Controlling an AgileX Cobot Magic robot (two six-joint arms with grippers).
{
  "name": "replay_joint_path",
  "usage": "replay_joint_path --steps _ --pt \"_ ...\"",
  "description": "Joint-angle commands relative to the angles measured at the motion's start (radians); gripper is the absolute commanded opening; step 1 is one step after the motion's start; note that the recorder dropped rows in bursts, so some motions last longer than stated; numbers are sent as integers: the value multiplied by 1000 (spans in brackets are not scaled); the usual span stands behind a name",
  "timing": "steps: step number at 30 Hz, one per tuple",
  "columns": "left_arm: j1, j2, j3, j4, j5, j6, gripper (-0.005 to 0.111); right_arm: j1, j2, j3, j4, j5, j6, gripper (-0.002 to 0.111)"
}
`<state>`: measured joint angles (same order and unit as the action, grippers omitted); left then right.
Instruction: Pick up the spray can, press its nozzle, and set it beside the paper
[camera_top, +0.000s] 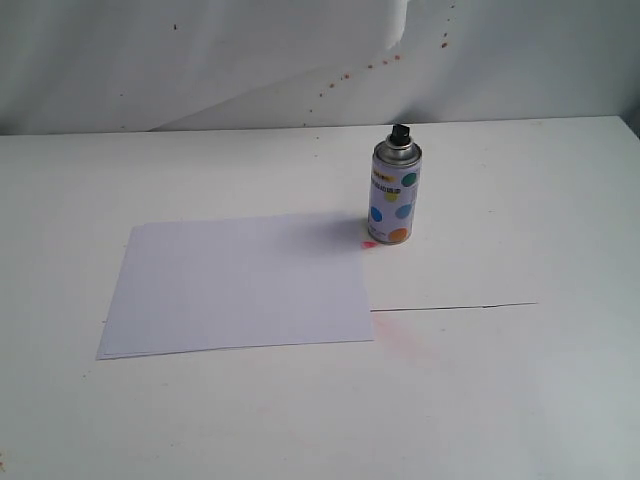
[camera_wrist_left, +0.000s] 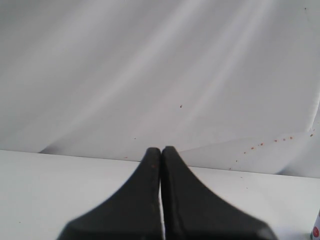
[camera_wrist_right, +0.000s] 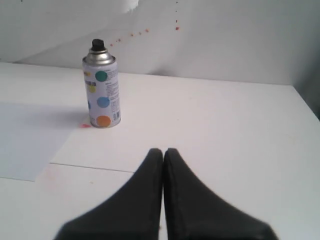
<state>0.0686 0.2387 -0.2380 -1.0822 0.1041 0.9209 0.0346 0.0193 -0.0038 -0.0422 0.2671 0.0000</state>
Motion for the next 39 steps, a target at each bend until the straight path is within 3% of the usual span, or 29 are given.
replay_joint_path --steps 1,39 --pt "2 -5 3 1 2 0 0 17 -5 4 1 53 9 0" --pt "2 -5 3 1 0 0 0 15 -19 4 1 56 9 0"
